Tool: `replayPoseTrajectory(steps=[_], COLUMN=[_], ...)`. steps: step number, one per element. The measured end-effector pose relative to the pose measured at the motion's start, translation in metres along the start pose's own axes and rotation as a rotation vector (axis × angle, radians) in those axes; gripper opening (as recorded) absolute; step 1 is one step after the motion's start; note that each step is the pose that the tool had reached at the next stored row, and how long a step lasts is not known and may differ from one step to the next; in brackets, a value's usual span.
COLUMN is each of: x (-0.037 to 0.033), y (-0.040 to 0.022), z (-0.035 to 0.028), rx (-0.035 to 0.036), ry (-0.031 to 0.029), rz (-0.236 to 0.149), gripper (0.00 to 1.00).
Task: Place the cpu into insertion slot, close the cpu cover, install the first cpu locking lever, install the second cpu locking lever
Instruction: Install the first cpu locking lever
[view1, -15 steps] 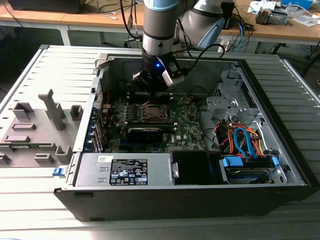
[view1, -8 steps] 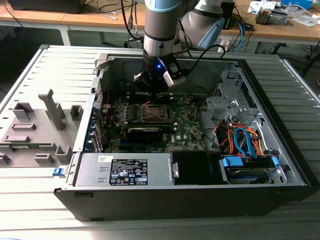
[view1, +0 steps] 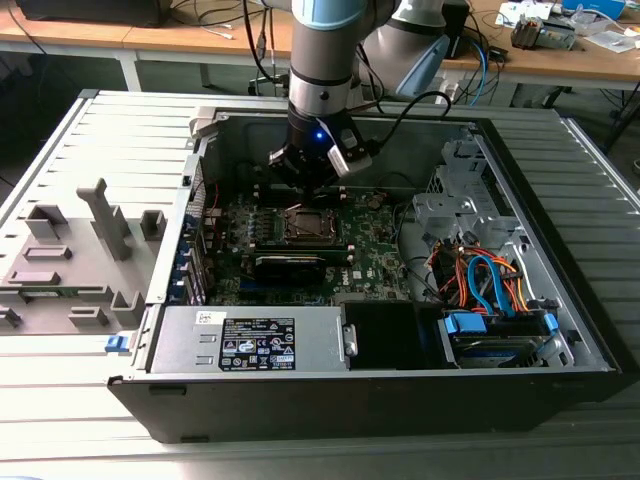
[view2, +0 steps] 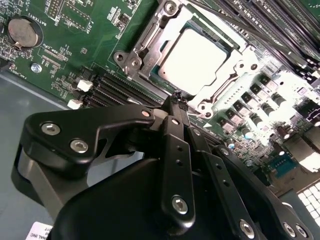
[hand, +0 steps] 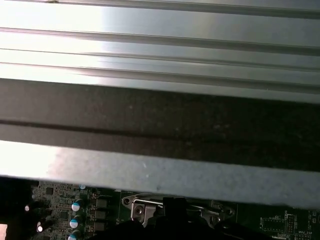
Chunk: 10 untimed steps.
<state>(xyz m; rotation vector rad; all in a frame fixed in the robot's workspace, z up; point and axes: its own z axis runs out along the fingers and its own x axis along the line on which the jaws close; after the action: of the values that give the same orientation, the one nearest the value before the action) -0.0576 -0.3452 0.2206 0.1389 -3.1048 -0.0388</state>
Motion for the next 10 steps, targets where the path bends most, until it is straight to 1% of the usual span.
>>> replayPoseTrajectory(steps=[10], x=[-0.0048], y=[-0.0005], z=[0.0050], rx=[0.0000], ry=[0.0000], rz=[-0.002], gripper=[0.11])
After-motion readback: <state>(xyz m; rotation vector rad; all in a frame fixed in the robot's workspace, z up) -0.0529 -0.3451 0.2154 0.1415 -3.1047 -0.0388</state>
